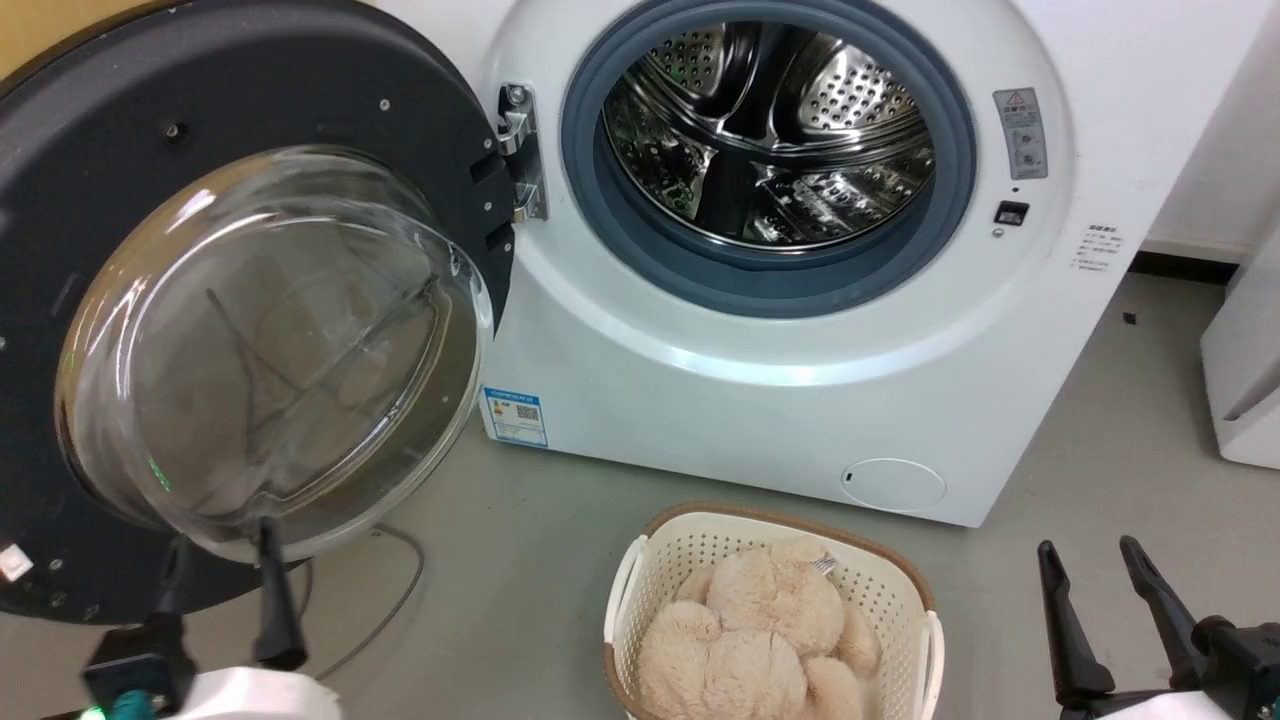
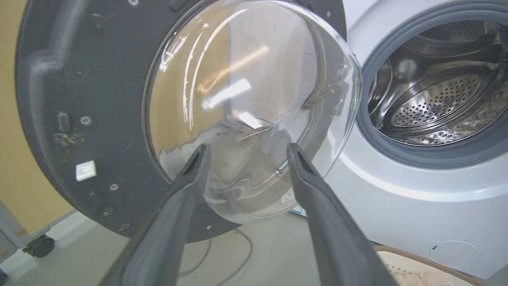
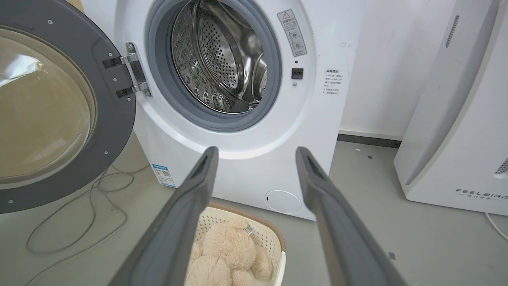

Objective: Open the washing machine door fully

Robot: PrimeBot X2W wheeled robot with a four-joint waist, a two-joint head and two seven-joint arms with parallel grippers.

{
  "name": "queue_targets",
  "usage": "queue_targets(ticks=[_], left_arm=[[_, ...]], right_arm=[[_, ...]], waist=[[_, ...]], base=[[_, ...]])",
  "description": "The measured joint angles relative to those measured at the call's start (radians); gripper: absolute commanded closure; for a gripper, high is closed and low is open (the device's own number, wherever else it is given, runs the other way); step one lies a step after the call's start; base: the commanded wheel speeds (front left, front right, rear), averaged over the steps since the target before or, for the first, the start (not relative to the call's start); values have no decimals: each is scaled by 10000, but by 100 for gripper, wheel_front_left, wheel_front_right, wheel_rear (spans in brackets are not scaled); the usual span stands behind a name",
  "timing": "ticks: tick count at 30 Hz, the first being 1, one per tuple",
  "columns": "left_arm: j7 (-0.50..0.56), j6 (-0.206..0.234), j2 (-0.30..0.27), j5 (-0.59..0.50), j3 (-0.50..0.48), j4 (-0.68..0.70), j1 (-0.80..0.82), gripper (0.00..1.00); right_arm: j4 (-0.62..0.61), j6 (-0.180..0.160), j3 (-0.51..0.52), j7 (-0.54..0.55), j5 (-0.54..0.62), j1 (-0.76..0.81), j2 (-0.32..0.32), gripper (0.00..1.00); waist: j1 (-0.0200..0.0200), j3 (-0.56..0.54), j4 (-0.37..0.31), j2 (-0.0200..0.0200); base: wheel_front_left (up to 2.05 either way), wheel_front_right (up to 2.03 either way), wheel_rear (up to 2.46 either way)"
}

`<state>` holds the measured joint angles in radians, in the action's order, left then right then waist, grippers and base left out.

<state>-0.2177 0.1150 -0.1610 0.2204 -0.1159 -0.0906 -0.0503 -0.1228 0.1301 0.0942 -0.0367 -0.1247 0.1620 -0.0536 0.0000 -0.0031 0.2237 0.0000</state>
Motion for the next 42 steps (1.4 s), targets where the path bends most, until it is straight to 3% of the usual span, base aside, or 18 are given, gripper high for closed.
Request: queue_targets(ticks=[13,23,33,34,42], left_arm=[[679,-491,487,-702,2059,817,-136,0],[1043,-575,483,-915,2571,383,-130,0],[1032,-522,499,-832,2568,148,-128,0],[1041,-523,499,-796,2575,128,-128,100],[1043,-529,504,-765,2591,136,-128,100]], right_arm=[[-138,0,-221,180,272,-16,0,0],[-153,0,-280,360,341,147,0,0],[-2,0,-412,339,263,144,0,0],[17,0,-418,330,261,141,0,100],[33,0,-420,322,270,134,0,100]], waist=[[0,-189,-989,0],[0,-239,-1895,0],[0,-120,-2033,0],[-1,-113,-2025,0],[0,-102,-2029,0]], base=[[0,0,0],[0,0,0],[0,0,0],[0,0,0],[0,0,0]])
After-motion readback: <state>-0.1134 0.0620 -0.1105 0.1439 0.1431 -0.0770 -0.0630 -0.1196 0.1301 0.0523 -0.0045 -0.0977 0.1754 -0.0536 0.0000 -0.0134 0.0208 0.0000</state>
